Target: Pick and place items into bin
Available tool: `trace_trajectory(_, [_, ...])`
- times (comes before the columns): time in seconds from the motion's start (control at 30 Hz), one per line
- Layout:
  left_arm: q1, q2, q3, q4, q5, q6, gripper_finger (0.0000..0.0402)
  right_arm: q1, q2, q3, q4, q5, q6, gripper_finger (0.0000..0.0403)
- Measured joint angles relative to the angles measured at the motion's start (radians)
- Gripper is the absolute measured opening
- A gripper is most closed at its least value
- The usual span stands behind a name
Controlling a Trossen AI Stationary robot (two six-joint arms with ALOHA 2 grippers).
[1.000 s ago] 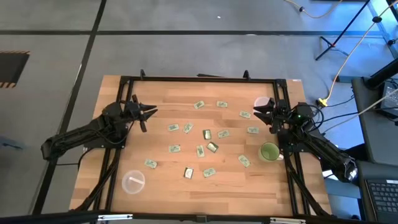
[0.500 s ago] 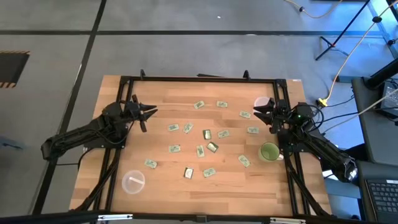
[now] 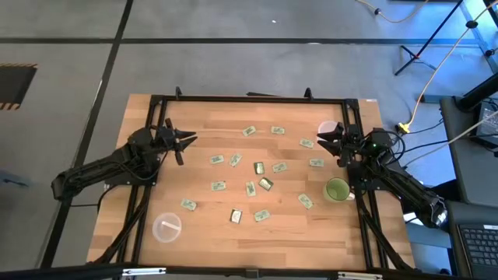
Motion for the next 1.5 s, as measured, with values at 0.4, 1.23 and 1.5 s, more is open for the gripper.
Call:
trace_trajectory(0.4, [0.000,0.000,0.000,0.000,0.000,0.000,0.0075,0.000,0.000,0.000,0.000,0.000,0.000,0.0172])
trace_trajectory(1.23, [0.000,0.000,0.000,0.000,0.000,0.000,0.0075,0.000,0.000,0.000,0.000,0.000,0.004,0.0172])
trace_trajectory(1.5, [0.000,0.000,0.000,0.000,0.000,0.000,0.0075,0.000,0.000,0.000,0.000,0.000,-0.026,0.0172])
